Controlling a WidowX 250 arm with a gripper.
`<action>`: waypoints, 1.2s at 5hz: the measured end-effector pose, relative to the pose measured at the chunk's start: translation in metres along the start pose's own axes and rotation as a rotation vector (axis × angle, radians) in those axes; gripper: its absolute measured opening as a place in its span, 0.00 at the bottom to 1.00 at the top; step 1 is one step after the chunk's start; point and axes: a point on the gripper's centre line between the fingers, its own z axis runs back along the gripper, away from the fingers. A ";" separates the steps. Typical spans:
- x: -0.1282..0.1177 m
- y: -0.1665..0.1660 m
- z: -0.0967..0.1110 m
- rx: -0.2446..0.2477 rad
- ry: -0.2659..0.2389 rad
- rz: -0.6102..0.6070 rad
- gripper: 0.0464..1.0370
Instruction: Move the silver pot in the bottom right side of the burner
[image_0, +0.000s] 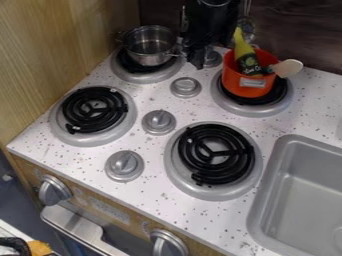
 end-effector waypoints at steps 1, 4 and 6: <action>-0.004 0.005 -0.011 0.033 0.007 -0.005 0.96; 0.041 0.028 -0.028 0.083 -0.151 0.163 0.96; 0.087 0.042 -0.050 0.063 -0.245 0.149 0.96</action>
